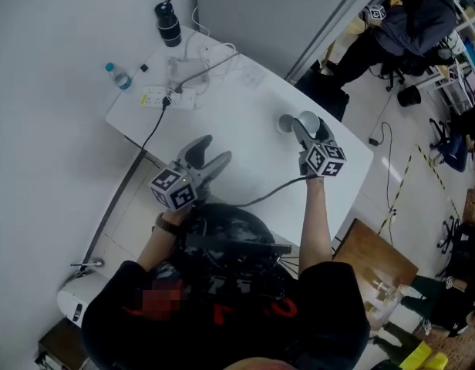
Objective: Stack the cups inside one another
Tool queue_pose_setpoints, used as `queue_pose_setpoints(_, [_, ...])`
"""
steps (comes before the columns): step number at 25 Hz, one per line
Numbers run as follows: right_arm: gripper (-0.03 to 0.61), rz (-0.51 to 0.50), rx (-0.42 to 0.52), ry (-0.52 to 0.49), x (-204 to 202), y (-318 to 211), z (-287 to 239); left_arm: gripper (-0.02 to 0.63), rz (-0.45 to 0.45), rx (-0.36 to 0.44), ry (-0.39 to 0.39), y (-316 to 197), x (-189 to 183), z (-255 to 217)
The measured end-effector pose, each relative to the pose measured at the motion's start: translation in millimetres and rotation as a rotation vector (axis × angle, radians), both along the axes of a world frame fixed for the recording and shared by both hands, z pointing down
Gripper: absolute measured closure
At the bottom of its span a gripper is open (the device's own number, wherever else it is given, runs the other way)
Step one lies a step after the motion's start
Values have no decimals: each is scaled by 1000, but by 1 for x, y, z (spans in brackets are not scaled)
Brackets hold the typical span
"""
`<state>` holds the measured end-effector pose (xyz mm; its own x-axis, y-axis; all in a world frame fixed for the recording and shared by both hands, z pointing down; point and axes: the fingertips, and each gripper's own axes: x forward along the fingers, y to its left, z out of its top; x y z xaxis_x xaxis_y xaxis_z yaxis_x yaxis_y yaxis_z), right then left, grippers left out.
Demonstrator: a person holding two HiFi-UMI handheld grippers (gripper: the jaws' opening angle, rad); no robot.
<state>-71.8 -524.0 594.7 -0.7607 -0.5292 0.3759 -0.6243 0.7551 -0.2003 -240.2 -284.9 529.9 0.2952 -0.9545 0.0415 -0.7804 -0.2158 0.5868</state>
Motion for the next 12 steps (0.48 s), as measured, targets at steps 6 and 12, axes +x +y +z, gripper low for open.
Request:
queue_pose_setpoints(6, [195, -6, -69, -13, -23, -27, 32, 284, -79, -14, 5, 21, -20, 1])
queue_pose_setpoints(12, [195, -6, -121, 36, -36, -37, 70, 284, -143, -21, -3, 36, -36, 2])
